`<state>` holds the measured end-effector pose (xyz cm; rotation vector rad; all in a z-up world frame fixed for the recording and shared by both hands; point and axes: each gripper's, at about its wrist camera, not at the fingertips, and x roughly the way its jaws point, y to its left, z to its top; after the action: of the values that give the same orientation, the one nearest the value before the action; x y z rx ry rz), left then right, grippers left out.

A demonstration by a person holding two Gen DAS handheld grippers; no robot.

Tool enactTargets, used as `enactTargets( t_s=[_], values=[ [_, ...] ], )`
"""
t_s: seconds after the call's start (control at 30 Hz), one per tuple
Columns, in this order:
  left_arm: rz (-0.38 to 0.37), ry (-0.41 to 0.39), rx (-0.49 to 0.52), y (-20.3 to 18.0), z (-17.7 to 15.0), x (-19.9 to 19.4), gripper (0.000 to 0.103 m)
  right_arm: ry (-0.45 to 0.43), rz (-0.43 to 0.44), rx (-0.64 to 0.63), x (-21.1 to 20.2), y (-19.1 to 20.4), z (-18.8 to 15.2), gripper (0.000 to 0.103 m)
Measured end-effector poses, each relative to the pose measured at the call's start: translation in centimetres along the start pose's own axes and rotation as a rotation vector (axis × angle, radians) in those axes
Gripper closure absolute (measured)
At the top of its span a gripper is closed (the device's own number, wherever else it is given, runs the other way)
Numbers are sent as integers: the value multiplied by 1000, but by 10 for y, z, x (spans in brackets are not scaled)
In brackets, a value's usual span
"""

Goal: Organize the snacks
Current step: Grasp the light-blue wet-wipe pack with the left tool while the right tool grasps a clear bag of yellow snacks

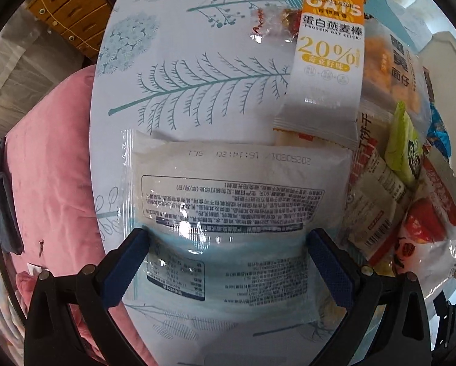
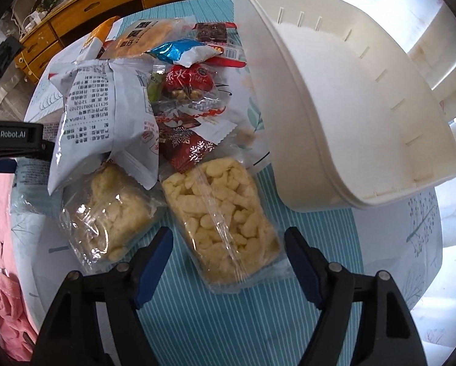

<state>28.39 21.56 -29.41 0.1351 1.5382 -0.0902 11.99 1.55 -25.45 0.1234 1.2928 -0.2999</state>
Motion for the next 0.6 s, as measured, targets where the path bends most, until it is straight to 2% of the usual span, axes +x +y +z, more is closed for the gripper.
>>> enactTargets(
  t_s=[0.1, 0.3, 0.4, 0.6],
  values=[
    [11, -56, 9, -1, -5, -1, 0, -4, -9, -13, 2, 0, -1, 36],
    [6, -147, 26, 2, -20, -3, 0, -15, 3, -45, 0, 4, -9, 42],
    [22, -153, 25, -1, -23, -3, 1, -6, 9, -53, -3, 7, -15, 43],
    [43, -166, 41, -11, -27, -13, 8, 33, 31, -27, -10, 9, -31, 43]
  ],
)
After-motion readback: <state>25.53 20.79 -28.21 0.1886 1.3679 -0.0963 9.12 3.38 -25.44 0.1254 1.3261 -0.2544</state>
